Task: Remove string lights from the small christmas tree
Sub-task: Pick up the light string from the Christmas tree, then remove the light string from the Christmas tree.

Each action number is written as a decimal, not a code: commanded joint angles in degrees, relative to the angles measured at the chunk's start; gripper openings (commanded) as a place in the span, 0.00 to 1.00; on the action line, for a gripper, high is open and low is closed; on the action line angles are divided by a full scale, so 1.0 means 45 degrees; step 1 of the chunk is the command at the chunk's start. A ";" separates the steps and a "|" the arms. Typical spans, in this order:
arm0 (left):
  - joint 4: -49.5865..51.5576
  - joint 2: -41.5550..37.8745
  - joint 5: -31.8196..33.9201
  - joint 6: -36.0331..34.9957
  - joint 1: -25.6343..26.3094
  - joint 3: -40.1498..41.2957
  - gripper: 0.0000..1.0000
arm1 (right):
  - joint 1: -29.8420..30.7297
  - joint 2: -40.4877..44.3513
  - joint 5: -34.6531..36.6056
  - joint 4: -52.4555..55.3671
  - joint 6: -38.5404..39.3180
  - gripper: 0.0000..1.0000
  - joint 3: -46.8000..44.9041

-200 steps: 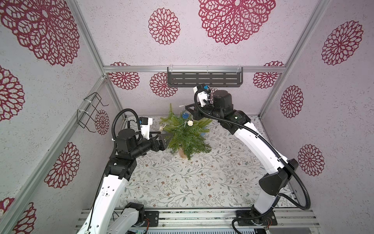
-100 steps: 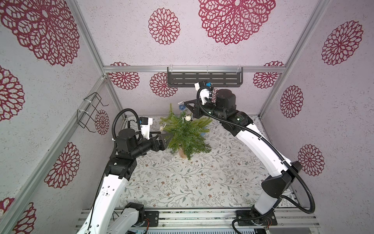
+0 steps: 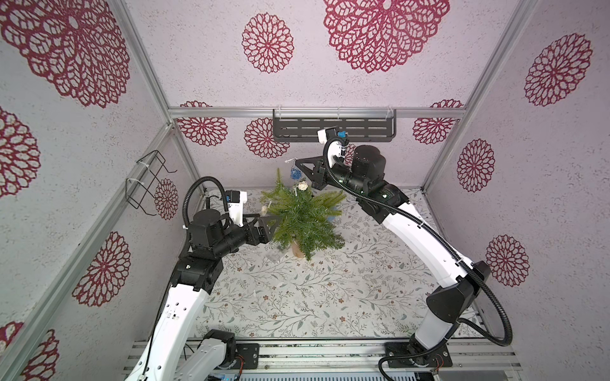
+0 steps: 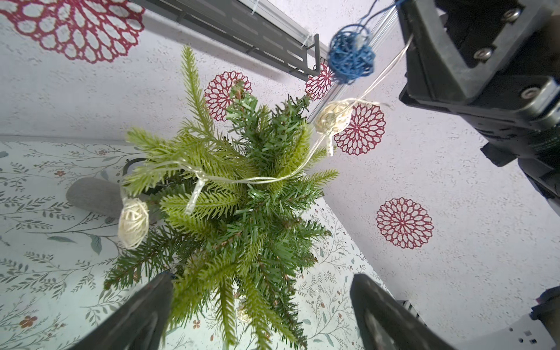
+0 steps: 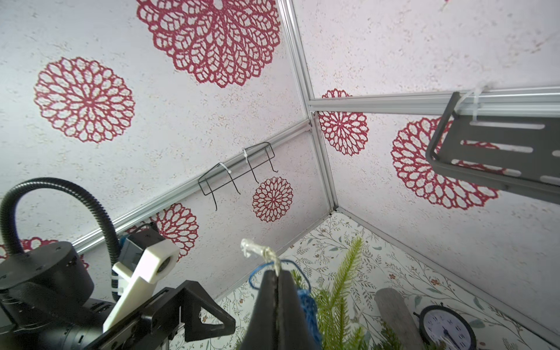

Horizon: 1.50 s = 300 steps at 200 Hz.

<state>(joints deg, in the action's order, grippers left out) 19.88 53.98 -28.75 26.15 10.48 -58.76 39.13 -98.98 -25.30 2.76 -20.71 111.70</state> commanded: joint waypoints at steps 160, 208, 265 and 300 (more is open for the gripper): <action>-0.1702 0.1271 0.0444 -0.5951 0.0152 -0.2151 0.66 | 0.0639 0.0082 -0.1555 -0.3562 -0.2272 0.00 -0.0252; -0.1825 0.2046 -0.0347 -0.6986 0.0132 -0.2780 0.64 | 0.0715 0.0023 -0.1517 -0.3573 -0.2380 0.00 -0.0179; -0.0775 0.3310 -0.1165 -0.7843 -0.0495 -0.3970 0.51 | 0.0721 0.0030 -0.1481 -0.3360 -0.2313 0.00 -0.0135; -0.0014 0.3547 -0.1786 -0.8563 -0.0531 -0.4202 0.50 | 0.0728 -0.0035 -0.1432 -0.3367 -0.2321 0.00 -0.0119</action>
<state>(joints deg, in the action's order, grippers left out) 16.53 69.52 -33.17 -7.88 8.36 -75.88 42.06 -99.81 -31.59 -10.04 -30.65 110.21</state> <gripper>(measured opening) 0.507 0.047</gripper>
